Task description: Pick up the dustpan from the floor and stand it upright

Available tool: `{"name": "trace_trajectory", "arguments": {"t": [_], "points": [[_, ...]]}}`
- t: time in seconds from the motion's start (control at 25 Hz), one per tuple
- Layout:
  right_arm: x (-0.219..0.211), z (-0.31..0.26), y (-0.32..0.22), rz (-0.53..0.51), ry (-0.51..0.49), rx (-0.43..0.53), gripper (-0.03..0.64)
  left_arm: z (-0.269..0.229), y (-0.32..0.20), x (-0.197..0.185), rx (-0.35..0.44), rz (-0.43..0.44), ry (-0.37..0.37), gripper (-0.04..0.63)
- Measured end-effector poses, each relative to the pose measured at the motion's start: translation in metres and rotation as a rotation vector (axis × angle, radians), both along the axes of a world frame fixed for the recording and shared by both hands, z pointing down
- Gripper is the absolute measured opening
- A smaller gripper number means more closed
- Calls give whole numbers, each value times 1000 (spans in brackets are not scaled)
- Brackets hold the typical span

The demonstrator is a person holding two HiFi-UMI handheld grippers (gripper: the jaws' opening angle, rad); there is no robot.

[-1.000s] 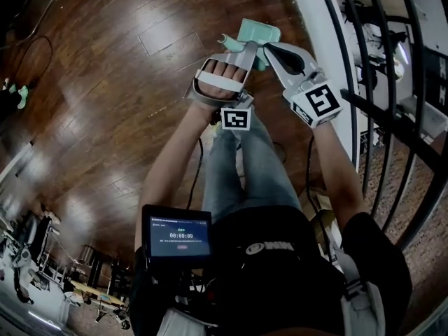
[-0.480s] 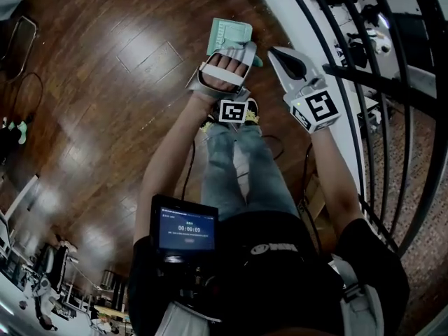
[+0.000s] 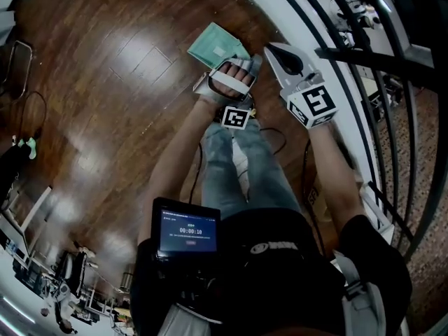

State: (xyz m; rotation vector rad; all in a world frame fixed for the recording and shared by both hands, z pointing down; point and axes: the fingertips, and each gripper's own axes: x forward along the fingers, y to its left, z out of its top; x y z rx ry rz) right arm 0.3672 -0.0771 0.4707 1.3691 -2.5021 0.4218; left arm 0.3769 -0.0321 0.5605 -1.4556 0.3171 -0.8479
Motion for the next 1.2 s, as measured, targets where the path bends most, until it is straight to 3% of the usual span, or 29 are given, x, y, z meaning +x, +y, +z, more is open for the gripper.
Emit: {"name": "trace_trajectory", "arguments": {"t": [0.16,0.44,0.88,1.08,1.2], "points": [[51,-27,16,19,-1,1,3,-18,34,49,7,77,-15,78],[63,-18,20,31,-12,-9,3,-14,42,50,-14,87,29,82],[52,-17,20,3,-22,-13,3,-20,38,10,-240,62,49,211],[34,-16,20,-33,-28,-16,3,-24,46,-13,-380,19,101,229],[24,-17,16,-57,-23,-14,3,-35,46,-27,-476,-17,175,225]]}}
